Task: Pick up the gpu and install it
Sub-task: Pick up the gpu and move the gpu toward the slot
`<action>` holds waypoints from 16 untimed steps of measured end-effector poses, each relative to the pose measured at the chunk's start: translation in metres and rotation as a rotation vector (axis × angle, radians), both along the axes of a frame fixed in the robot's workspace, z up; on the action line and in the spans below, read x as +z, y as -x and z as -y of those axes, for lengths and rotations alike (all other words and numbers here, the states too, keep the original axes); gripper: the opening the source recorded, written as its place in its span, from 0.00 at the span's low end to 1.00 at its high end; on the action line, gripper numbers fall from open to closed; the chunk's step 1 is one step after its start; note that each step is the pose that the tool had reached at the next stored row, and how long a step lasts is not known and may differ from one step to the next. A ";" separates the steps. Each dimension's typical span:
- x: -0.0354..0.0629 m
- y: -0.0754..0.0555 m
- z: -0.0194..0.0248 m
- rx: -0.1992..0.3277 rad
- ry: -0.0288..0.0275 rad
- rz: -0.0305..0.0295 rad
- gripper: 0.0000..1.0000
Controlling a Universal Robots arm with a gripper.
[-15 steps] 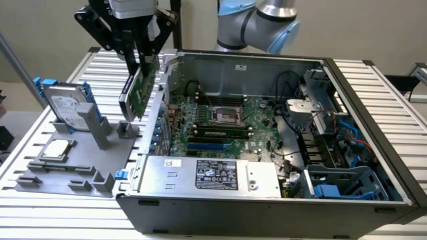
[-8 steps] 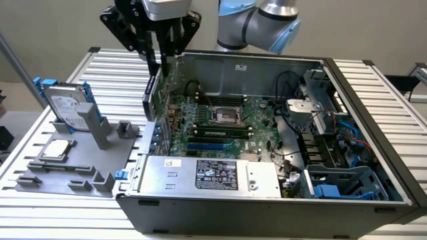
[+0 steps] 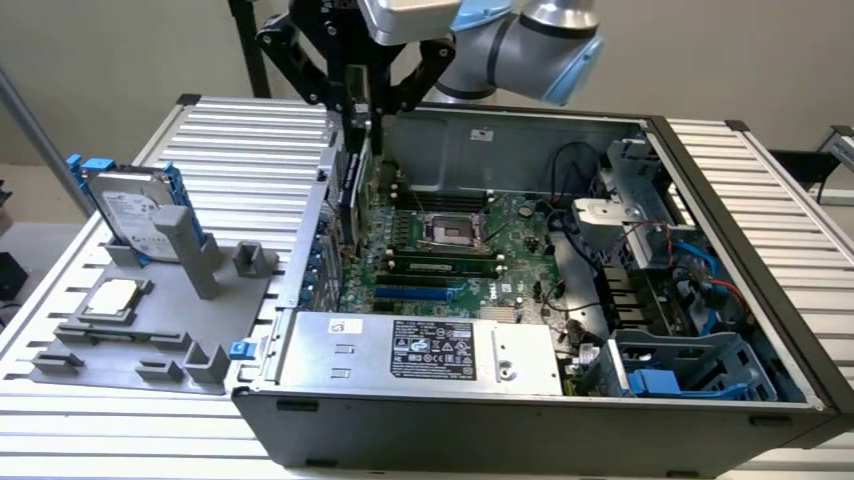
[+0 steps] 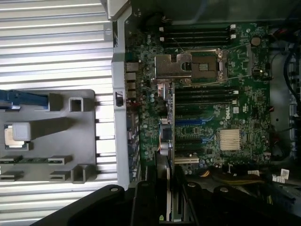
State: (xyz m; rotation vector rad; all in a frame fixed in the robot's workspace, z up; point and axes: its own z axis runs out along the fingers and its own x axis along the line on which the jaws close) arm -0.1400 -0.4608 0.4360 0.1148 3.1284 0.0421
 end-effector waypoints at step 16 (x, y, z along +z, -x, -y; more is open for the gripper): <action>-0.0231 -0.056 -0.0092 0.007 0.0053 0.0000 0.26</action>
